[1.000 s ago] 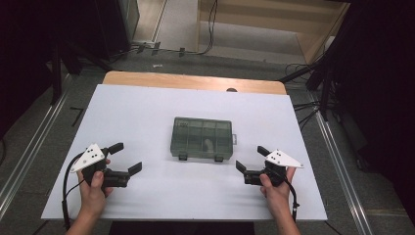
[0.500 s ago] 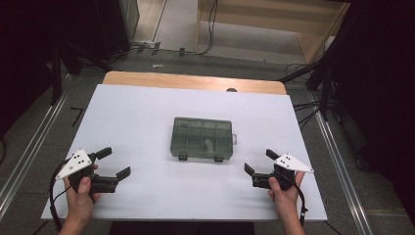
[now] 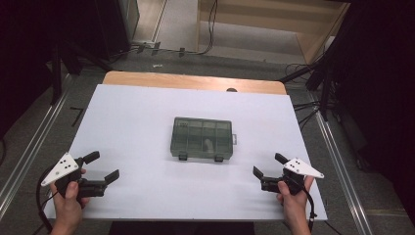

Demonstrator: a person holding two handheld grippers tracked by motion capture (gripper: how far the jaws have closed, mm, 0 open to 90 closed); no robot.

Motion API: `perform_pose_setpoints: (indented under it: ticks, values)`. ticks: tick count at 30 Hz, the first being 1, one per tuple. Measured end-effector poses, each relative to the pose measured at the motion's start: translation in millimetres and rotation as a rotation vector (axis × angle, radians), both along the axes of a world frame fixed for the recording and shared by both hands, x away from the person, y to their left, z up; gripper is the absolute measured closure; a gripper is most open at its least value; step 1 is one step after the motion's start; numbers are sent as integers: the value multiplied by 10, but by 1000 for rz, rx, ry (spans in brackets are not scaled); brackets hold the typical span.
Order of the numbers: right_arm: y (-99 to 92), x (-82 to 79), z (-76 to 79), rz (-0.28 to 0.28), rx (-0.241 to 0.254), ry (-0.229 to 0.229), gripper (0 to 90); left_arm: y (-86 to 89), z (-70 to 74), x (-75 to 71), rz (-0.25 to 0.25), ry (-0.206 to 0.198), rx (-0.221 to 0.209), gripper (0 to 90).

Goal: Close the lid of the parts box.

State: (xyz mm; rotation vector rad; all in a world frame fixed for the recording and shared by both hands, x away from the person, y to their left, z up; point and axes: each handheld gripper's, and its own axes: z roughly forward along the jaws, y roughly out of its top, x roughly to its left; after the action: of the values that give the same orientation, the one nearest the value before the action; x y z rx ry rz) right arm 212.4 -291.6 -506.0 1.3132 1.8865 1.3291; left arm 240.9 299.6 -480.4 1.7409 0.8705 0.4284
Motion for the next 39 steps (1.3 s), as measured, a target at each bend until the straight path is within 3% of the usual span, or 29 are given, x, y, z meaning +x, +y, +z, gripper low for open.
perform_pose_setpoints:
  ticks: [14,26,34,39]
  values:
    - [-277,-113,-60,-32,-2,15,0,178,-37,-69,20,1,21,0]
    - [-495,-140,-73,-77,4,0,0,347,-37,-50,41,-24,21,0]
    - [-629,-142,-88,-79,37,-7,0,406,-25,-43,46,-56,27,0]
    - [-744,-181,-93,-102,49,-18,0,450,-40,-16,58,-49,17,0]
